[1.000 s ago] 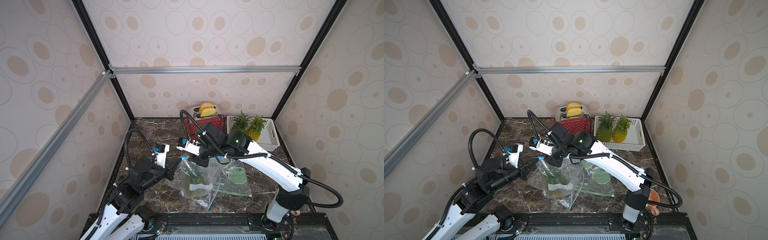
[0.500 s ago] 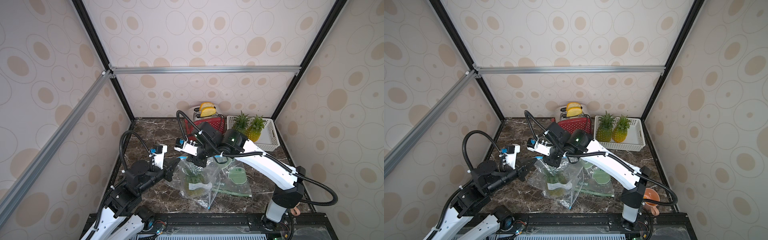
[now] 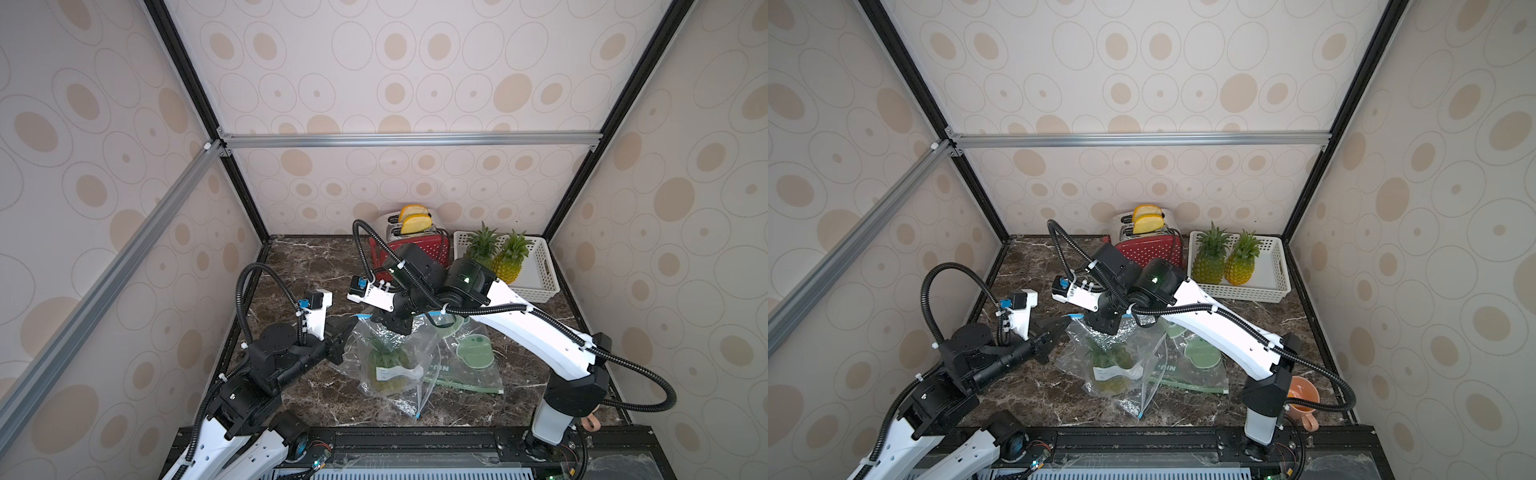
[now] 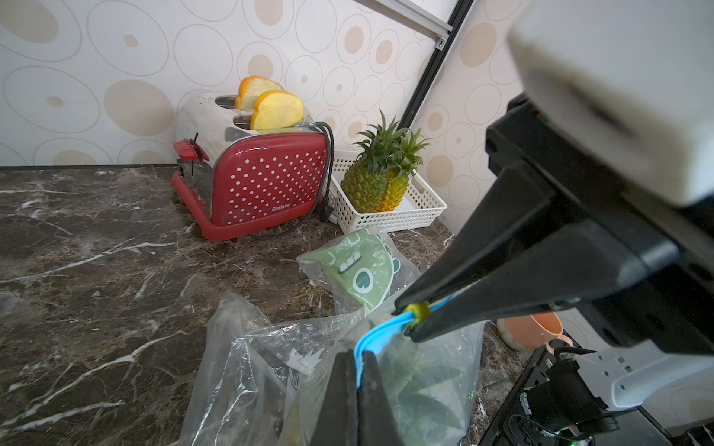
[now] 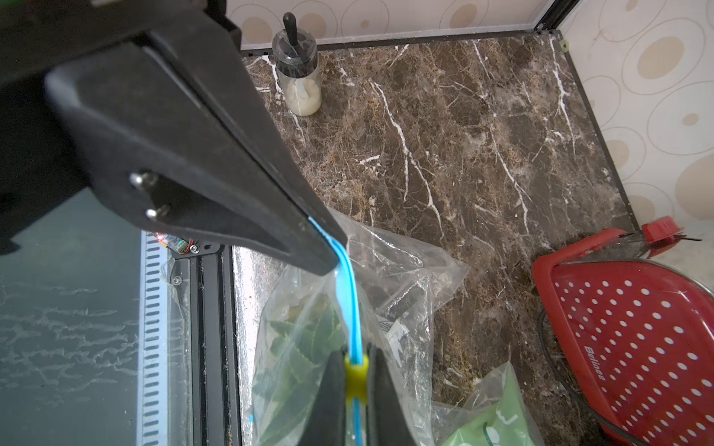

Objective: Open the zip-top bag and take out the pineapple
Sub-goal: Unzip the zipper on the zipper food storage bag.

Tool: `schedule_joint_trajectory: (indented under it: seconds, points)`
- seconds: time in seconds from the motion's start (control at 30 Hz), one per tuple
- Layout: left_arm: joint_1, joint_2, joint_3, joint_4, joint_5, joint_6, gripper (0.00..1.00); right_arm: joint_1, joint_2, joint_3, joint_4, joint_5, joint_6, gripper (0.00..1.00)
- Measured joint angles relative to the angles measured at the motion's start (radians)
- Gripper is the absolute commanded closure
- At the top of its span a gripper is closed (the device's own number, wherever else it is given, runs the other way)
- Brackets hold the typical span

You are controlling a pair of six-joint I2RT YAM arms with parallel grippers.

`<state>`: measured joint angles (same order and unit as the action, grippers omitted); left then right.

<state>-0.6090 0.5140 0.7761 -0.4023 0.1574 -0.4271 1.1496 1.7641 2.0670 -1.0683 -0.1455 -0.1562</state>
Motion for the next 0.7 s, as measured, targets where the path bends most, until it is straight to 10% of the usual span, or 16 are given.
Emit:
schedule_joint_trajectory:
  seconds: [0.7]
  points:
    - [-0.01, 0.052, 0.016, -0.006, -0.142, 0.032, 1.0, -0.049, -0.536, -0.449, -0.115, 0.276, 0.173, 1.0]
